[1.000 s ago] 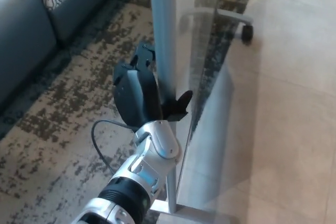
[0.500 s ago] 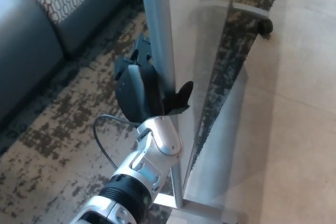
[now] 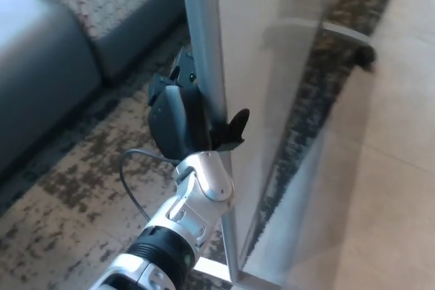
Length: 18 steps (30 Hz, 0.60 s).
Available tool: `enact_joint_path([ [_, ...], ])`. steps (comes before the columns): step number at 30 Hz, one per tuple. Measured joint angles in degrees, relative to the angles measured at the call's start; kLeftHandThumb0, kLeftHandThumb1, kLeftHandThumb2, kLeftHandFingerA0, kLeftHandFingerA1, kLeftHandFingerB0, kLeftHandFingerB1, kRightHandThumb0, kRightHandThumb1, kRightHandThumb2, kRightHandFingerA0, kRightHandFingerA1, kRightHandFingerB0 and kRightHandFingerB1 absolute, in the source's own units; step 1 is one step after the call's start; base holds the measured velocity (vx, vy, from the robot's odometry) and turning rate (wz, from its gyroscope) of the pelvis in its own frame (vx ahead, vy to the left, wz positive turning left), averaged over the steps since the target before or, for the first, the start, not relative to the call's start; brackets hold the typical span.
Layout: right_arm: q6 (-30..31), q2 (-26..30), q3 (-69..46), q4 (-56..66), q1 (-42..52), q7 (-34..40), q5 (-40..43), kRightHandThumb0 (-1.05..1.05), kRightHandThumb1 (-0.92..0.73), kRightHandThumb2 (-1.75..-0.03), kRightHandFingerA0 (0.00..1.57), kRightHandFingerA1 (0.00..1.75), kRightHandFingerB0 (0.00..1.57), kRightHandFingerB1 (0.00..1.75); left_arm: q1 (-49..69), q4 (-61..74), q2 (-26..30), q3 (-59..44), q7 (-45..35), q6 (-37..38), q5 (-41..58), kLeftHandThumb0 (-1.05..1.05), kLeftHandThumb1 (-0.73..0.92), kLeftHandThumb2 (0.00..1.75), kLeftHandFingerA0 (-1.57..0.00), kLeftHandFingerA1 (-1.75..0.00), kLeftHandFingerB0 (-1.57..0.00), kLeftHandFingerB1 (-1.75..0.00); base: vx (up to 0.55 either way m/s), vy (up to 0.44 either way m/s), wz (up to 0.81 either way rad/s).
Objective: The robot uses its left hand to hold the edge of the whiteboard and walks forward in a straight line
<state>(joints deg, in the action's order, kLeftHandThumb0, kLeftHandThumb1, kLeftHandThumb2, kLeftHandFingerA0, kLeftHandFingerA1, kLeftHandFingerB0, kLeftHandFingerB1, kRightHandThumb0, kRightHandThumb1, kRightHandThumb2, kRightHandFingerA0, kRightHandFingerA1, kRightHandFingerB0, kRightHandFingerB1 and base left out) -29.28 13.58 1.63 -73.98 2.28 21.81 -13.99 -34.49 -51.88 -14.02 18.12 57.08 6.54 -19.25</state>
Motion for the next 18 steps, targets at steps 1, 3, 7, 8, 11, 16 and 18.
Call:
enact_joint_path([
  [1, 0.0, 0.0, 0.0, 0.0, 0.0, 0.0, 0.0, -0.40, -0.58, -0.58, 0.61, 0.68, 0.51, 0.36, 0.0, -0.1, -0.1, 0.0, 0.0, -0.1, 0.0, -0.11, 0.45, 1.01, -0.94, -1.61, -0.87, -1.51, -0.06, -0.399, 0.61],
  [3, 0.1, 1.3, -0.4, 0.1, -0.5, 0.1, 0.1, -0.45, -0.46, -0.83, 0.52, 0.66, 0.43, 0.51, 0.1, -0.4, -0.1, 0.1, 0.2, -0.1, 0.1, -0.14, 0.46, 1.06, -0.94, -1.61, -0.86, -1.52, -0.04, -0.252, 0.28],
  [7, 0.1, 1.2, -0.3, 0.1, -0.8, 0.3, 0.0, -0.40, -0.58, -0.57, 0.52, 0.53, 0.50, 0.36, 0.3, -0.5, -0.2, 0.8, 0.2, 0.0, 0.2, -0.15, 0.47, 1.04, -1.00, -1.59, -0.84, -1.49, 0.00, -0.027, 0.04],
  [8, 0.1, 1.2, -0.3, 0.1, -0.8, 0.3, 0.0, -0.40, -0.58, -0.57, 0.52, 0.53, 0.50, 0.36, 0.3, -0.5, -0.2, 1.1, 0.2, 0.1, 0.2, -0.15, 0.47, 1.04, -1.00, -1.59, -0.84, -1.49, 0.00, 0.000, 0.00],
  [11, 0.1, 1.2, -0.3, 0.0, -0.5, 0.3, 0.0, -0.38, -0.58, -0.58, 0.57, 0.65, 0.48, 0.35, 0.2, -0.2, -0.2, 1.7, 0.1, 0.1, 0.0, -0.15, 0.47, 1.03, -0.94, -1.64, -0.84, -1.58, 0.01, 0.137, -0.10],
  [16, 0.0, 1.0, -0.5, 0.0, -0.4, -0.1, 0.1, -0.39, -0.58, -0.58, 0.60, 0.60, 0.50, 0.36, 0.1, 0.4, -0.2, 2.9, -1.0, 0.2, 0.0, -0.12, 0.41, 1.05, -0.98, -1.56, -0.93, -1.43, 0.03, 0.208, -0.25],
  [18, 0.0, 0.6, -0.3, 0.0, -0.1, -0.2, 0.0, -0.43, -0.46, -0.82, 0.52, 0.65, 0.42, 0.51, 0.2, 1.2, -0.2, 2.8, -2.2, 0.1, 0.3, -0.15, 0.49, 0.90, -1.00, -1.46, -0.97, -1.28, 0.05, 0.145, -0.19],
])
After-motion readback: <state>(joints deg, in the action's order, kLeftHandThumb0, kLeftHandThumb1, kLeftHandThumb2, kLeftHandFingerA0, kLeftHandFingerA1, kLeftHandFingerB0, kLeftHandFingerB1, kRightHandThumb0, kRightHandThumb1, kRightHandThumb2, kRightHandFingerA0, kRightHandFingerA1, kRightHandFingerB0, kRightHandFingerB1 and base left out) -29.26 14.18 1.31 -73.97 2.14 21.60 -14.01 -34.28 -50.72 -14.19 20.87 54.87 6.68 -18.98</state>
